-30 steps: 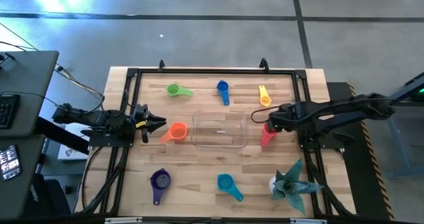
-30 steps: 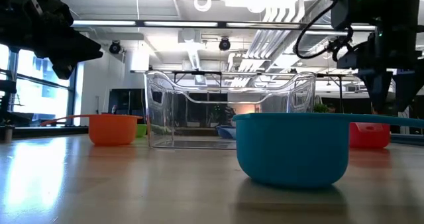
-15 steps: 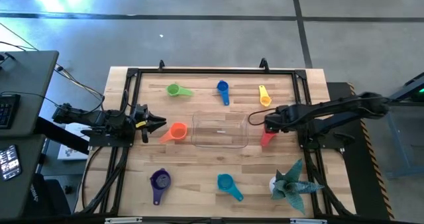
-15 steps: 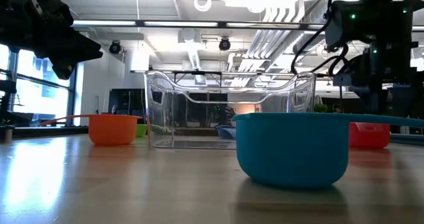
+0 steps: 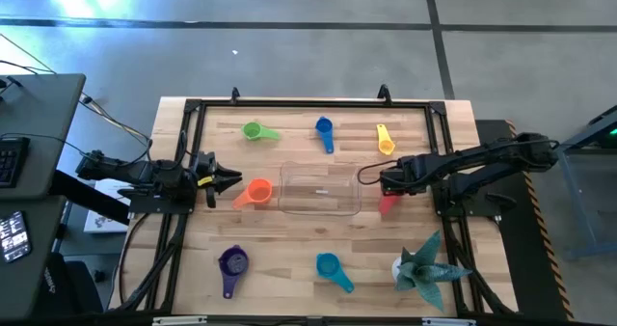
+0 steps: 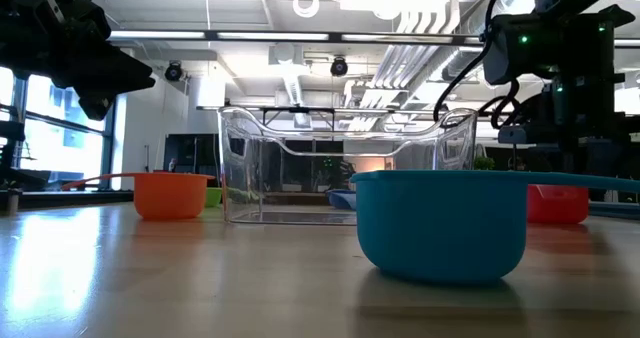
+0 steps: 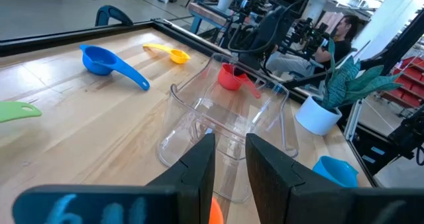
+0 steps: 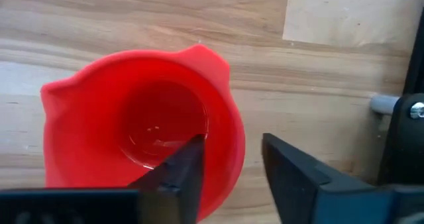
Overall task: Nest measuring cups in basket
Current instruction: Move the red measuring cup to the bottom center of the table
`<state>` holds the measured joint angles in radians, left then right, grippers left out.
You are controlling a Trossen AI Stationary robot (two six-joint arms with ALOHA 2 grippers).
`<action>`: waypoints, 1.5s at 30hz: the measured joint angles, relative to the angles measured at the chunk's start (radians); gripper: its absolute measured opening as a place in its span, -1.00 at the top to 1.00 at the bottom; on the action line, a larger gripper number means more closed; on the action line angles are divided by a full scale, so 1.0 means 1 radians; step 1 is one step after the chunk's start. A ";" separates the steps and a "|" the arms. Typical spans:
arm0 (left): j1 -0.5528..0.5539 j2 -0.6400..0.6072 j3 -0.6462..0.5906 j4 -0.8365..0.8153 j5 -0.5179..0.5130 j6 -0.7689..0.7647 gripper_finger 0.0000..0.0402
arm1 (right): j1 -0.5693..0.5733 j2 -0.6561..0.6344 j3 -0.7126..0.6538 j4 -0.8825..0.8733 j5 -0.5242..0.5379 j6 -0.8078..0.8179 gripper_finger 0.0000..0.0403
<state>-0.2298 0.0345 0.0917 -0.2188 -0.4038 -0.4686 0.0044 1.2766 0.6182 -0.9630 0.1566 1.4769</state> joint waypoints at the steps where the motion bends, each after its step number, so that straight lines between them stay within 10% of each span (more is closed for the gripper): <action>1: 0.000 0.000 0.000 0.000 0.000 0.000 0.63 | 0.000 0.000 0.000 0.000 0.000 -0.001 0.45; 8: 0.000 0.000 0.000 0.000 0.000 0.000 0.63 | 0.000 -0.002 0.001 -0.003 0.003 -0.020 0.96; 45: 0.000 0.000 0.000 0.000 0.000 0.000 0.63 | 0.018 -0.001 0.692 -0.361 0.224 -0.122 1.00</action>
<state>-0.2295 0.0346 0.0921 -0.2185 -0.4034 -0.4686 0.0223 1.2758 1.3103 -1.3244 0.3810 1.3546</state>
